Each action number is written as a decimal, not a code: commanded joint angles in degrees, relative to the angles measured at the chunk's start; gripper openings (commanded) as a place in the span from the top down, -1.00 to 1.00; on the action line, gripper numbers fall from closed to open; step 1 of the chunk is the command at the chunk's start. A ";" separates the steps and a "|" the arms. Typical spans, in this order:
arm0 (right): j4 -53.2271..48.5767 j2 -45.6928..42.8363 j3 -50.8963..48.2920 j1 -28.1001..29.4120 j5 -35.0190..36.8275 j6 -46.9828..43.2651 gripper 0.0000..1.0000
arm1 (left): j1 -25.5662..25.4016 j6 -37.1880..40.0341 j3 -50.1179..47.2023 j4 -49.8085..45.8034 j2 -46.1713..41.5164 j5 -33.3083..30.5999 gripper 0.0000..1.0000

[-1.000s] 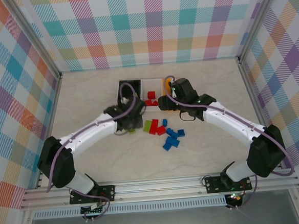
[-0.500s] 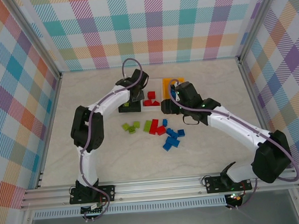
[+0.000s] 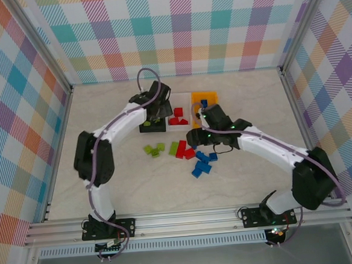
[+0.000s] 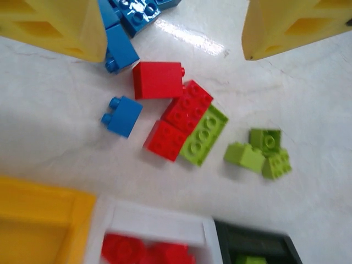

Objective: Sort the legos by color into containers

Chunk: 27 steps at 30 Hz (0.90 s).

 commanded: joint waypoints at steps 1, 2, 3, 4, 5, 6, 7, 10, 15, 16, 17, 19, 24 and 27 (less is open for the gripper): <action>-3.17 5.79 3.15 2.13 -1.18 -2.11 -0.22 | -4.25 -1.59 -7.19 4.43 -12.00 0.80 -1.00; -3.54 7.67 4.11 2.63 -0.43 -2.31 -0.18 | -5.53 -1.96 -10.29 4.92 -14.87 0.35 -1.00; -3.76 9.10 4.73 3.09 0.18 -2.60 -0.16 | -6.40 -2.31 -12.87 5.06 -17.35 -0.07 -1.00; -4.19 10.68 5.70 3.59 1.09 -2.86 -0.15 | -7.32 -2.81 -15.85 5.02 -20.02 -0.41 -1.00; -4.52 11.94 6.47 4.14 2.21 -3.13 -0.15 | -7.89 -3.67 -18.77 4.71 -22.64 -0.53 -1.00; -4.79 13.00 7.23 4.50 3.18 -3.39 -0.14 | -8.02 -4.66 -21.19 4.28 -24.70 -0.75 -1.00; -5.51 14.13 8.16 5.01 4.86 -3.59 -0.13 | -8.24 -5.53 -24.25 4.25 -27.30 -0.52 -1.00; -7.50 16.51 9.99 6.27 8.78 -3.99 -0.08 | -8.43 -7.64 -32.16 4.10 -34.54 -0.20 -1.00; -8.85 18.50 10.46 7.65 11.90 -3.52 -0.10 | -8.44 -9.91 -39.89 2.95 -42.52 0.01 -1.00; -8.93 19.05 10.50 7.71 12.06 -3.52 -0.10 | -8.37 -9.90 -40.66 2.42 -43.26 -0.38 -1.00; -9.09 19.54 10.59 7.71 12.45 -3.30 -0.10 | -8.44 -9.91 -41.11 1.98 -43.67 -0.63 -1.00; -8.83 20.38 10.59 7.72 13.11 -3.03 -0.10 | -8.42 -9.89 -41.63 1.12 -43.92 -1.18 -1.00; -8.57 23.15 11.96 8.04 13.27 -2.94 -0.09 | -8.44 -10.42 -42.76 0.56 -44.07 -1.65 -1.00; -8.41 23.94 12.26 8.34 13.77 -2.86 -0.01 | -8.44 -10.58 -43.23 0.60 -44.22 -1.60 -1.00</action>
